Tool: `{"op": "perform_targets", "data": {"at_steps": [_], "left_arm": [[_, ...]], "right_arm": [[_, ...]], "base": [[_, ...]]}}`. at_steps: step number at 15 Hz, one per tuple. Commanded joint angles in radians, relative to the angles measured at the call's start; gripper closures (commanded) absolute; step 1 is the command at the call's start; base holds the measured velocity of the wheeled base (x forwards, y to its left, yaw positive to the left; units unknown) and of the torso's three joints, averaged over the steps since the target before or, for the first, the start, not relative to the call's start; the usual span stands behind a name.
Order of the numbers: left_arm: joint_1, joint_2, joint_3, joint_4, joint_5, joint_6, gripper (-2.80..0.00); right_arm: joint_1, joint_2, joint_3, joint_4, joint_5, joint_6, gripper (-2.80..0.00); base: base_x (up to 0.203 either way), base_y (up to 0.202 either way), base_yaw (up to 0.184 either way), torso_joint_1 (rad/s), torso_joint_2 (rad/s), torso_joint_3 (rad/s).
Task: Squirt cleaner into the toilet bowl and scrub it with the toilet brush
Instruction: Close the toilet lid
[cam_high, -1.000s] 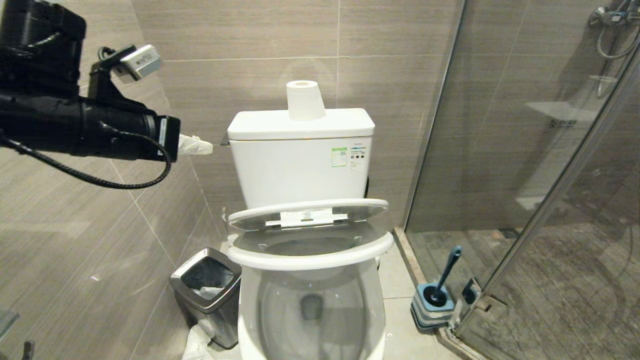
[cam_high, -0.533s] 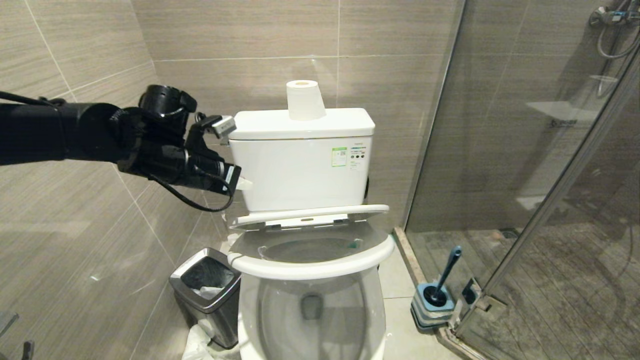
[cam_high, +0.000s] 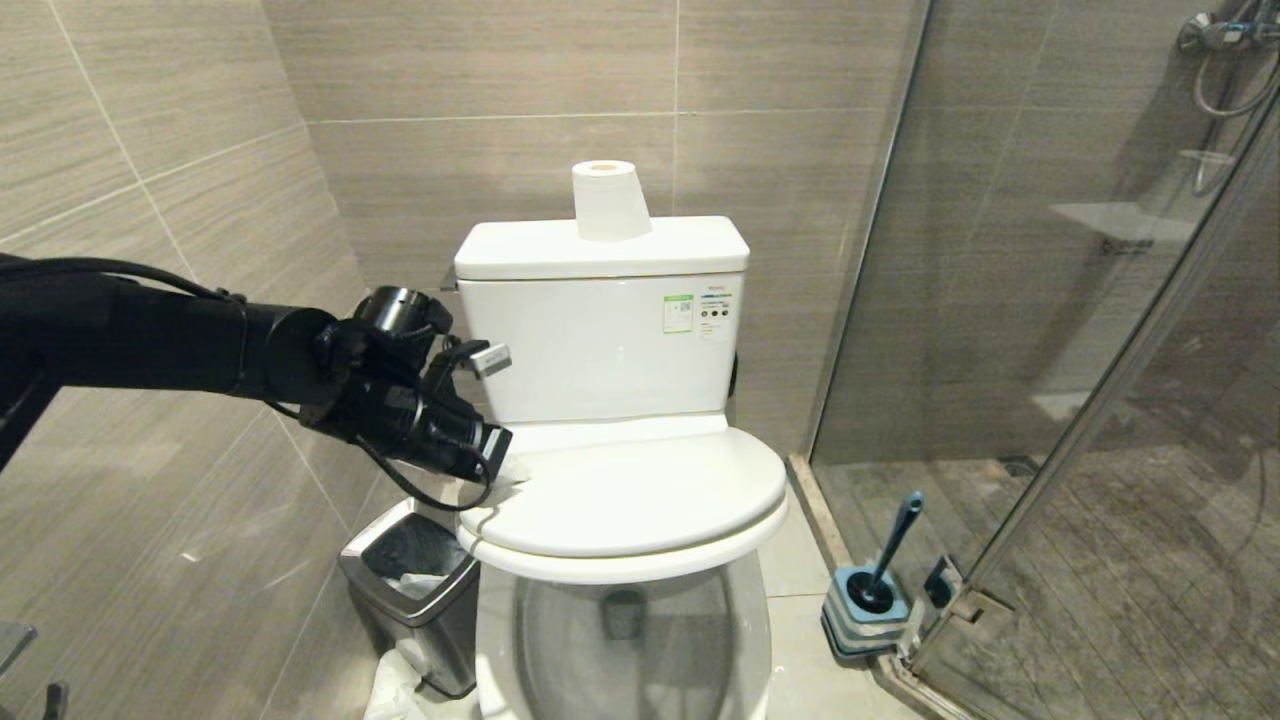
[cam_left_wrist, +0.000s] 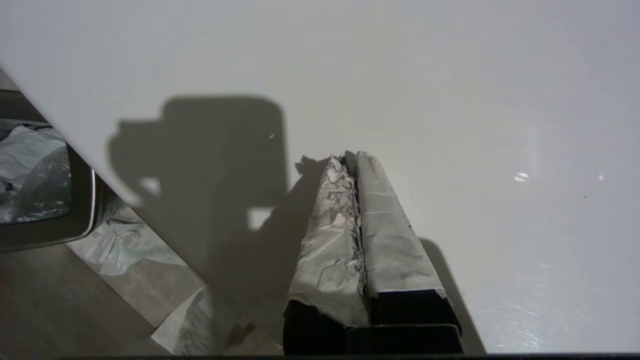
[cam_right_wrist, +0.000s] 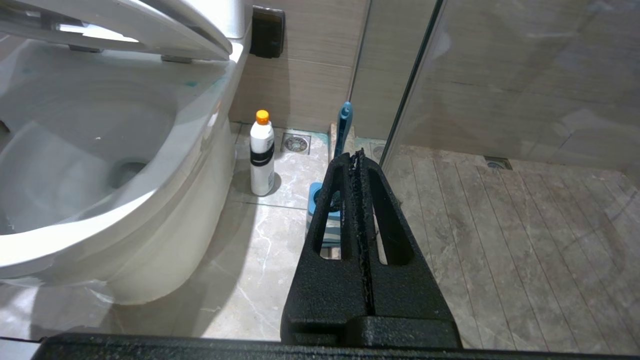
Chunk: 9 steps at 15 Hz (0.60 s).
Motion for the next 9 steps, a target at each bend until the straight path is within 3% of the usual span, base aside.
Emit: {"op": "perform_targets", "data": {"at_steps": [1,5,9], "left_arm": [[-0.011,0.008,0.064,-0.055,-0.005,-0.016,0.0],[-0.024,0.062,0.145,-0.212,-0.005,-0.084,0.0],[-0.016,0.09,0.208,-0.412,0.05,-0.261,0.0]], "right_arm": [[0.0,0.002,0.0,0.0,0.001,-0.001,0.0],[0.0,0.002,0.0,0.0,0.001,-0.001,0.0],[0.0,0.002,0.0,0.0,0.001,-0.001,0.0]], "base": [[0.0,0.0,0.0,0.0,0.0,0.0],[0.0,0.0,0.0,0.0,0.0,0.0],[0.0,0.0,0.0,0.0,0.0,0.0]]}}
